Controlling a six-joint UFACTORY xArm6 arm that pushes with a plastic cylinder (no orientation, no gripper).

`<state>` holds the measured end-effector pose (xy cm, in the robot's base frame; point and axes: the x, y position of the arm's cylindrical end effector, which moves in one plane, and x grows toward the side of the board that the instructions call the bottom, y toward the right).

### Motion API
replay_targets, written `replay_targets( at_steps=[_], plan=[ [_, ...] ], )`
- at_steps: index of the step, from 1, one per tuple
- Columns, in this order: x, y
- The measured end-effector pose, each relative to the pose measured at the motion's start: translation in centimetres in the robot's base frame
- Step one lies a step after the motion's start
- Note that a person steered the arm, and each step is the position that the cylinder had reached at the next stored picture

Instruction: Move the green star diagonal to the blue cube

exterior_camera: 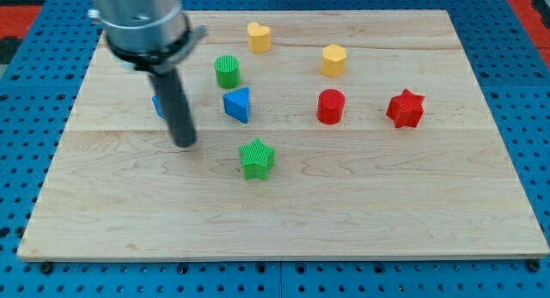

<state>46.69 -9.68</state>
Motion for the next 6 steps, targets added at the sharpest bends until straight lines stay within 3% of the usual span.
replay_targets(
  at_steps=[2, 3, 4, 5, 6],
  plan=[
    [-0.5, 10.6],
    [3.2, 15.7],
    [4.9, 10.4],
    [4.5, 0.0],
    [3.5, 4.0]
  ],
)
